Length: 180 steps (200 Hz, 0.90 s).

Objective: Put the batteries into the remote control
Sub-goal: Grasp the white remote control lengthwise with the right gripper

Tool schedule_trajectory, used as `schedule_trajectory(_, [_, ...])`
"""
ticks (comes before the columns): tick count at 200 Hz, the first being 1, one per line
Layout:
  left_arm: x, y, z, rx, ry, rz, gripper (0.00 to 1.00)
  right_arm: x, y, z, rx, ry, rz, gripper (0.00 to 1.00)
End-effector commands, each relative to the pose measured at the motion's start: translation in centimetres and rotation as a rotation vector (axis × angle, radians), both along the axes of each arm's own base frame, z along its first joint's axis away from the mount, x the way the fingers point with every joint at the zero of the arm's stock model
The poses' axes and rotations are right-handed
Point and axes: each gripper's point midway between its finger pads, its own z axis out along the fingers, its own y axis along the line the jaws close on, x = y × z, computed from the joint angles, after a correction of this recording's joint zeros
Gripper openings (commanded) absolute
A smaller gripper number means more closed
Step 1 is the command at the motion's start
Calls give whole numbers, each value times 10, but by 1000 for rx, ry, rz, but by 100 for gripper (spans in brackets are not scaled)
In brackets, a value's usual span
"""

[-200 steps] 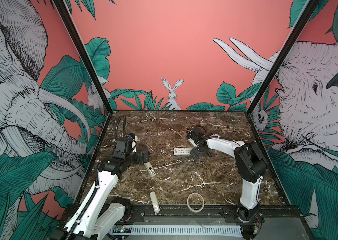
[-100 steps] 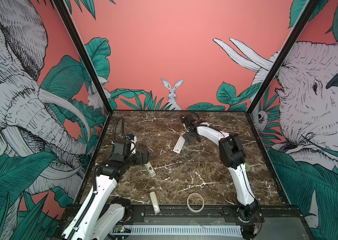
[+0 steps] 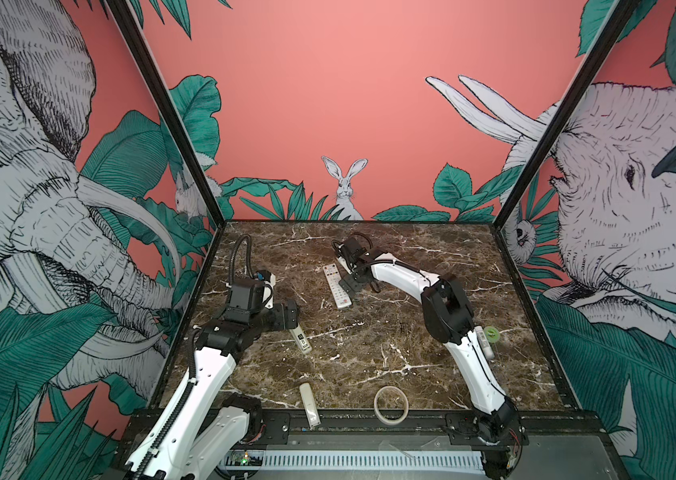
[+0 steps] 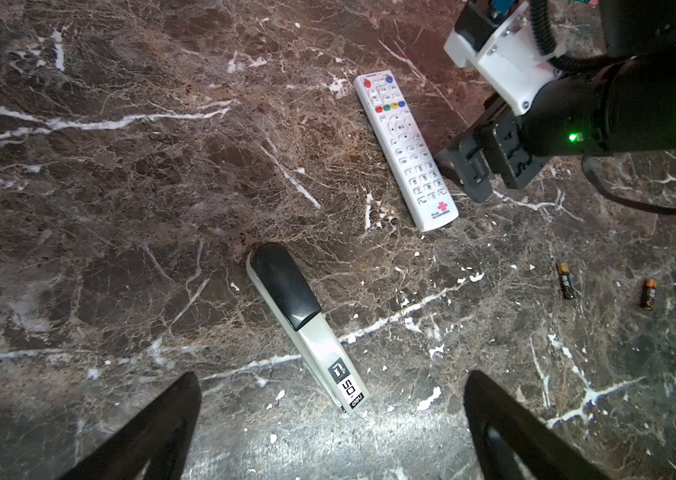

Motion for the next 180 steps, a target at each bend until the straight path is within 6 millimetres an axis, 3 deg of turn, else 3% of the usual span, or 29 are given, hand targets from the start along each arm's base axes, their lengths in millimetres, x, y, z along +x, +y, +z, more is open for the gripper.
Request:
schedule_trajectory(1, [-2, -2, -2, -14, -3, -6, 100, -13, -12, 15, 59, 16, -84, 100])
schedule_trajectory(29, [-2, -3, -3, -16, -2, -8, 100, -33, -5, 40, 192, 11, -99, 99])
schedule_trajectory(49, [-1, -3, -3, -15, -5, -7, 99, -47, 7, 42, 258, 48, -90, 100])
schedule_trajectory(108, [-4, 1, 2, -10, -26, 5, 100, -52, 51, 26, 258, 109, -69, 99])
schedule_trajectory(148, [-5, 1, 7, -16, -48, 10, 100, -57, 61, 11, 214, 136, -87, 99])
schedule_trajectory(180, [-6, -1, 8, -25, -49, 1, 99, -69, 57, -5, 160, 139, -99, 99])
